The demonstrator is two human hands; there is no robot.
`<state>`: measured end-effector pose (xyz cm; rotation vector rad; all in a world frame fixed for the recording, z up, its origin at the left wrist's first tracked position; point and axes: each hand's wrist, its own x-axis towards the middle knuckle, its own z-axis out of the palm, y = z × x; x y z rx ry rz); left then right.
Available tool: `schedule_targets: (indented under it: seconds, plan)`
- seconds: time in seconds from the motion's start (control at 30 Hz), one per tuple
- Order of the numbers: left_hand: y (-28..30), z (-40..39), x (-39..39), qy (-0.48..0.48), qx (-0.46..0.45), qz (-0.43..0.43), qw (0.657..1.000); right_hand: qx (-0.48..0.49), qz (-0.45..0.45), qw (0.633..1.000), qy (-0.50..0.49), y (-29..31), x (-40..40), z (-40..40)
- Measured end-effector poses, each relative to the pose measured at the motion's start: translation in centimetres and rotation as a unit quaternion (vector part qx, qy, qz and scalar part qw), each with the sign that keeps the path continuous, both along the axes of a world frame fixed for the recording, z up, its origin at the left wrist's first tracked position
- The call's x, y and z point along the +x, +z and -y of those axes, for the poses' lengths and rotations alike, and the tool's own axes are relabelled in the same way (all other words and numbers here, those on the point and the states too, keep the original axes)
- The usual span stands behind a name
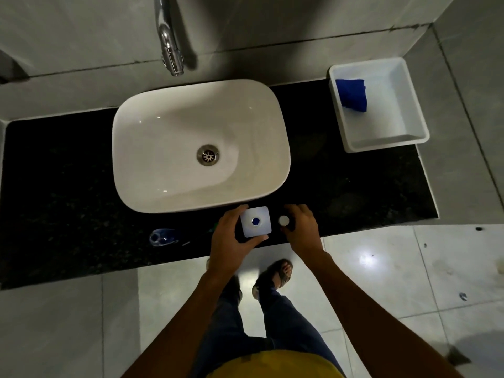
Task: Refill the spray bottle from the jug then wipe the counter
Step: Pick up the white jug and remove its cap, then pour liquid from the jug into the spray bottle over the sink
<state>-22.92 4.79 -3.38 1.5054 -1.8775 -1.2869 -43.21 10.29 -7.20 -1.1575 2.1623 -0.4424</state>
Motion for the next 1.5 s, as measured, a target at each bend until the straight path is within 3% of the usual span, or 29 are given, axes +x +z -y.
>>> schedule_targets:
  seconds: [0.23,0.4,0.5,0.6,0.67,0.8,0.9,1.0,1.3,1.5]
  plan:
    - [0.5,-1.0,1.3,0.019,0.005,-0.024,1.0,-0.064,0.049,0.995,0.056,2.2,0.9,0.0]
    - [0.5,-2.7,5.0,0.057,-0.067,0.011,0.996,-0.061,0.122,0.98,0.143,4.2,1.2,2.0]
    - [-0.1,-3.7,8.2,0.183,-0.106,0.044,0.976,-0.046,0.151,0.975,0.154,4.4,1.4,3.1]
    - [-0.4,-3.6,11.7,0.366,-0.055,0.043,0.928,-0.044,0.153,0.976,0.147,3.8,2.0,3.2]
    - [-1.0,-2.7,14.1,0.412,0.003,0.04,0.91,-0.046,0.152,0.98,0.123,3.4,2.4,2.8]
    - [-0.9,0.6,17.4,0.312,0.075,0.008,0.947,-0.059,0.142,0.984,0.094,3.2,3.3,2.2]
    - [-0.8,2.5,18.5,0.19,0.038,0.068,0.979,-0.062,0.123,0.986,0.09,3.3,4.1,1.9]
    - [-0.6,3.4,18.5,0.12,0.017,0.08,0.989,-0.068,0.109,0.988,0.082,3.8,4.6,1.5]
    - [0.0,3.2,19.1,0.109,0.021,0.032,0.993,-0.158,0.123,0.978,0.053,10.0,6.2,2.5]
    - [4.3,4.9,18.6,0.102,-0.053,-0.016,0.993,-0.253,0.121,0.959,0.028,14.5,8.1,5.5]
